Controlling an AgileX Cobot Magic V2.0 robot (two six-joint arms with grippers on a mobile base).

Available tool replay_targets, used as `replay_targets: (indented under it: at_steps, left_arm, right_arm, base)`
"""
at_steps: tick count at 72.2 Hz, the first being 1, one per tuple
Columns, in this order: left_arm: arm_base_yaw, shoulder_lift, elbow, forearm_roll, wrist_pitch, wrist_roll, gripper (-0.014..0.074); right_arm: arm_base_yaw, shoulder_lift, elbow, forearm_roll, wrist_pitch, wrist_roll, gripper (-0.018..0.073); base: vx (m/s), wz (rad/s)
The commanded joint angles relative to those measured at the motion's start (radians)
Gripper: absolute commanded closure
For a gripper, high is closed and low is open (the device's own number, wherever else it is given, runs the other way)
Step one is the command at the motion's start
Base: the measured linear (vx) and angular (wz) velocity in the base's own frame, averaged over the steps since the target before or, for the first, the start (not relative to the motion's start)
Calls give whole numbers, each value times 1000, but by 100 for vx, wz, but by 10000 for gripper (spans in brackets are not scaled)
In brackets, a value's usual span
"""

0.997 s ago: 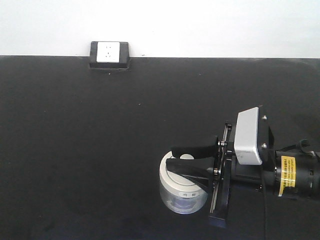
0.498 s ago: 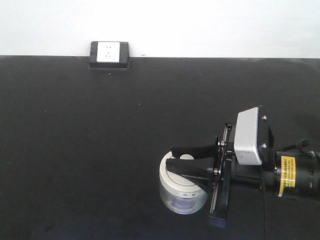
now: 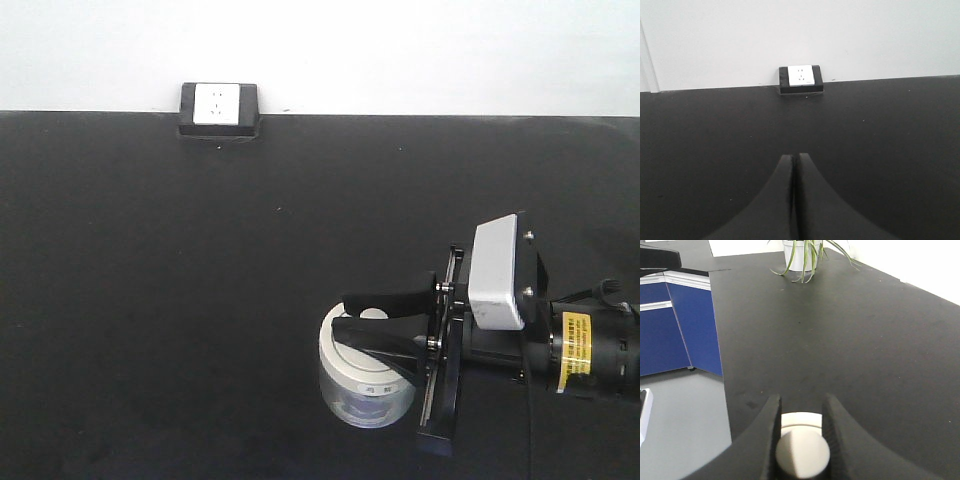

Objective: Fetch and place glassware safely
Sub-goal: 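Extend the right arm holding the jar over the black bench, then lower the jar onto the bench surface with the right gripper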

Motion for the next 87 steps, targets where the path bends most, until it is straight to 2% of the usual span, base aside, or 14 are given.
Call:
replay_targets:
  at_steps: [1,11,18,25,29,31,38,43,49,57,69,87]
  left_arm:
    - [-3,11,-25,-8,-76,-10,603]
    - [-3,11,-25,-8,-76,-10,603]
    - [-3,11,-25,-8,-76,-10,603]
    - [-3,11,-25,-8,-76,-10,603]
    - [-3,11,-25,-8,-76,-10,603]
    - [-3,11,-25,-8,-76,-10,603]
    - [-3,11,-25,-8,-76,-10,603]
    - [-3,11,-25,-8,-76,-10,603]
    - [-3,11,-25,-8,-76,-10,603]
    - [-3,11,-25,-8,-76,-10,603]
    - [-3,11,-25,-8,-76,-10,603]
    - [-3,11,-25,-8,-76,-10,603]
  right_arm:
    - [-5,-26,-25,66,-58,-10,560]
    - [-5,-26,-25,72,-57,-11,560]
    - [-5,-25,-25,118,-49,-12,560]
    - [-5,-20,-25,185,29,-47,560]
    - [-5,-3,-29,290,81,-103,560]
    - [-5,9,-29,396,100,-137,560]
    - [-5,56,-29,649,96,-266,560]
    - [-3,105,-29,804,65,-409,560]
    - [-3,165,-32,883,12,-546,560]
    - [-3,249,-57,892,-10,-608,560]
    - [-3,367,-120,851,-13,-607,560]
    - [-3,491,-190,861,-37,-606,560]
  base:
    - [0,0]
    - [0,0]
    - [0,0]
    - [0,0]
    - [0,0]
    - [0,0]
    - [0,0]
    - [0,0]
    - [0,0]
    - [0,0]
    - [0,0]
    - [0,0]
